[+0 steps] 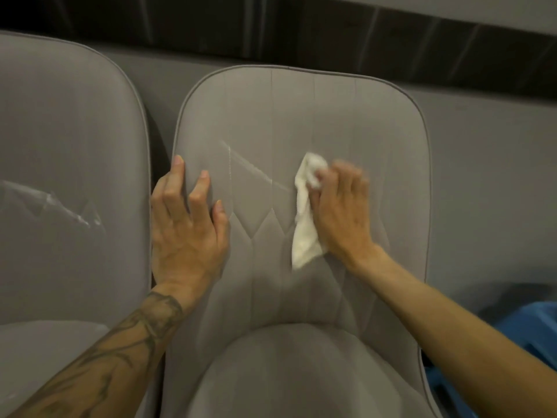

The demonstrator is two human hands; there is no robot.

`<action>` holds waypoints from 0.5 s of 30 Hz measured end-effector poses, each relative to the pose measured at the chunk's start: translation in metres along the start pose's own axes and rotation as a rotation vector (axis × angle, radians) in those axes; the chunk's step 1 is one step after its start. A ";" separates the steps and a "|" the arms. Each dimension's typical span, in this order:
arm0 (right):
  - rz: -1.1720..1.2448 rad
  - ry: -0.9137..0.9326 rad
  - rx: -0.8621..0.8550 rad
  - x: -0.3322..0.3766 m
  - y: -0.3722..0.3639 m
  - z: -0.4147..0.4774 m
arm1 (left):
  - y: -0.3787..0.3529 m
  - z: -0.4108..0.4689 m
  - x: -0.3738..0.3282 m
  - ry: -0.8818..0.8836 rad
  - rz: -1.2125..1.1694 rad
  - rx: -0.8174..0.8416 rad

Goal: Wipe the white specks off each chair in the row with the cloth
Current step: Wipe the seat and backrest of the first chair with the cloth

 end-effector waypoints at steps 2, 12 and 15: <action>0.028 0.175 0.109 0.002 0.009 -0.048 | 0.000 0.000 0.000 -0.003 -0.002 -0.003; 0.042 -0.007 0.007 0.004 0.003 -0.033 | 0.001 0.000 -0.001 0.003 0.009 -0.012; 0.069 0.304 0.176 0.012 0.016 -0.109 | 0.001 0.000 -0.003 0.000 0.009 -0.009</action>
Point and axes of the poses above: each hand's wrist, its own z-axis towards the middle knuckle, its own y-axis out of the back of the hand, x = y × z, the point moved 1 cm from there along z, towards the middle knuckle, and after that the axes turned 9 degrees about -x, right-handed, at the moved point
